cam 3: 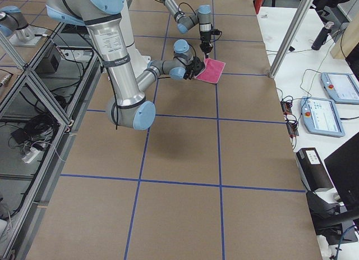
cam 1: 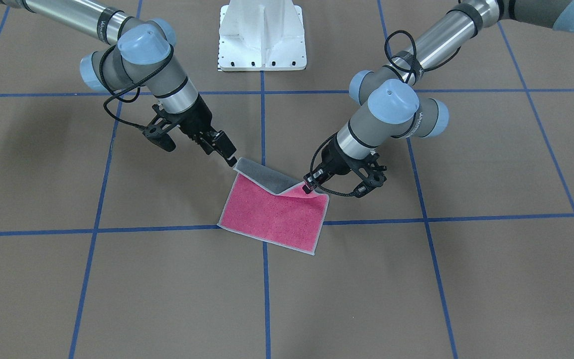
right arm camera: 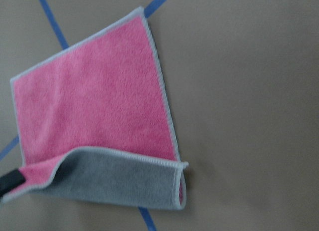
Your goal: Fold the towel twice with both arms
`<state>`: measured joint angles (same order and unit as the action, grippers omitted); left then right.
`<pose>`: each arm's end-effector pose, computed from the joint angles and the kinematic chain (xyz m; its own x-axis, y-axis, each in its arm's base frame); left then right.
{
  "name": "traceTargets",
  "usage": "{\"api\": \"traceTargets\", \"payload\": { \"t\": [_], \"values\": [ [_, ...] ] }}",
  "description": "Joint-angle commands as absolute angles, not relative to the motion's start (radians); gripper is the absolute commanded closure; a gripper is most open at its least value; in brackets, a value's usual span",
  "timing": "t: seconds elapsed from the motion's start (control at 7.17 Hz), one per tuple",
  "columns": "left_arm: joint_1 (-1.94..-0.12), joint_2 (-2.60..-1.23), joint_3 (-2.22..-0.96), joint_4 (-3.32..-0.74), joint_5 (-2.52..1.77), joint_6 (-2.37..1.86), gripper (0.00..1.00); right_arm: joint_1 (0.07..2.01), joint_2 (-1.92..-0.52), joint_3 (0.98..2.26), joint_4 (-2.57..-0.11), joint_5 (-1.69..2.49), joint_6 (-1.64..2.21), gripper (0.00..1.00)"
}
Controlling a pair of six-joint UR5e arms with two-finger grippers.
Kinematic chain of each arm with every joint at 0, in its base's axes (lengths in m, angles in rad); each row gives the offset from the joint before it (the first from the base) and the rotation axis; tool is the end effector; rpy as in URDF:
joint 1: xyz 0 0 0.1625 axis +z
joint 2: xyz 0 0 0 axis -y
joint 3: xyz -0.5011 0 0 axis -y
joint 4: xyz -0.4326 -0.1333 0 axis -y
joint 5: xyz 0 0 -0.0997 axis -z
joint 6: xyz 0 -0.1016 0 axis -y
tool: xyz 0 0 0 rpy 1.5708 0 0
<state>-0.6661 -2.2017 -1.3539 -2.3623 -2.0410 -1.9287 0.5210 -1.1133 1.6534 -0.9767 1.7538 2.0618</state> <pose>0.5844 -0.5703 0.3323 0.1866 -0.5439 -0.8181 0.3027 0.8241 -0.4788 -0.5717 -0.4605 0.3415 0.1601 0.6264 0.7629 -0.4784 0.7252 -0.4951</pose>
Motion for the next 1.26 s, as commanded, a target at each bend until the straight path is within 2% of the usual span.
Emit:
{"api": "traceTargets", "payload": {
  "t": [0.0, 0.28, 1.12],
  "values": [
    [-0.667, -2.197, -1.367, -2.362, -2.043, -1.928, 1.00, 0.538, -1.059, 1.576, -0.974, 1.741, 2.086, 0.03],
    [-0.669, -2.197, -1.367, -2.361, -2.043, -1.928, 1.00, 0.514, -1.011, 1.533, -0.948, 1.738, 2.065, 0.03],
    [-0.669, -2.197, -1.367, -2.361, -2.043, -1.928, 1.00, 0.480, -1.026, 1.513, -0.896, 1.735, 2.000, 0.07]
  ]
}}
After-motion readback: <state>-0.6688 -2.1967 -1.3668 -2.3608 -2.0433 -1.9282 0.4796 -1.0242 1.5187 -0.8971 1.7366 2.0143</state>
